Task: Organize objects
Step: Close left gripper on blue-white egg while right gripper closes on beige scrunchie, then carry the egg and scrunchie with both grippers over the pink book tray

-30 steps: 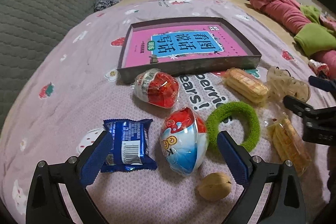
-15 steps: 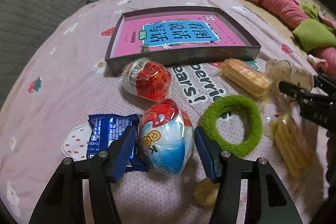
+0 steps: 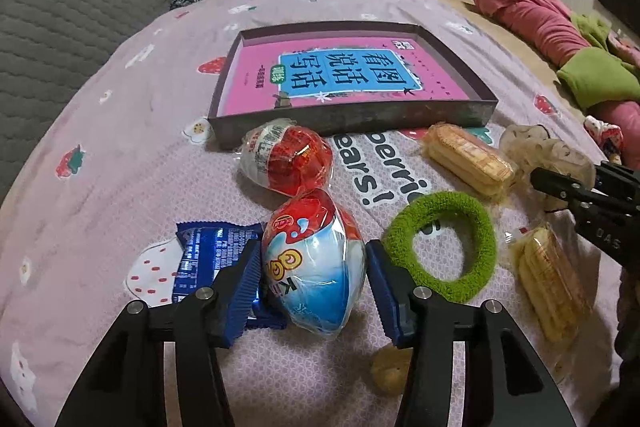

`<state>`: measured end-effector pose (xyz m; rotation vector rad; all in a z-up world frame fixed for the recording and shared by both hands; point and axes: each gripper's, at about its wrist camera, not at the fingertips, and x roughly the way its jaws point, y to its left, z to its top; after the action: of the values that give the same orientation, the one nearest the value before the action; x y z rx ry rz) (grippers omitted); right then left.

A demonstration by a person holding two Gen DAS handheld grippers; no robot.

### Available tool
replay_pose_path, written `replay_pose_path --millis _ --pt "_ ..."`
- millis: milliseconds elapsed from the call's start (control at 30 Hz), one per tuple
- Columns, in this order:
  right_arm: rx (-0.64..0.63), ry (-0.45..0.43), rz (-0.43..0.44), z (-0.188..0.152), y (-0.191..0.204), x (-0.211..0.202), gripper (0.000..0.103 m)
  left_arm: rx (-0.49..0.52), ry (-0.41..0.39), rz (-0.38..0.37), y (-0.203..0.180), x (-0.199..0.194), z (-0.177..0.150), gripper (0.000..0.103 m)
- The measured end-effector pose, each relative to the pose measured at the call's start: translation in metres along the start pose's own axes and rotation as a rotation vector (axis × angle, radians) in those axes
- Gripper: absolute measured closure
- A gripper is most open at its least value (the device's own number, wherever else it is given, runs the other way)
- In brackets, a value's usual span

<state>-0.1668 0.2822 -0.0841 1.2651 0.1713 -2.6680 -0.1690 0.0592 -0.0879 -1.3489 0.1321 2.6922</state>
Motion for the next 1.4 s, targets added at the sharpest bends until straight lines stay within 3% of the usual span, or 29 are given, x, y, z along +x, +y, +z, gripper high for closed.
replay_pose_path --millis 333,933,1400 --pt "-0.030 -0.041 -0.009 -0.001 0.018 -0.034 0.079 -0.019 -0.019 -0.023 0.004 -0.017 0.001 0.049" --pt "-0.026 -0.138 0.032 0.007 0.060 -0.127 0.079 -0.019 -0.136 -0.021 0.013 -0.102 0.003 0.049" --pt "0.001 -0.177 0.070 0.011 0.098 -0.165 0.079 -0.037 -0.195 -0.007 0.018 -0.150 0.003 0.049"
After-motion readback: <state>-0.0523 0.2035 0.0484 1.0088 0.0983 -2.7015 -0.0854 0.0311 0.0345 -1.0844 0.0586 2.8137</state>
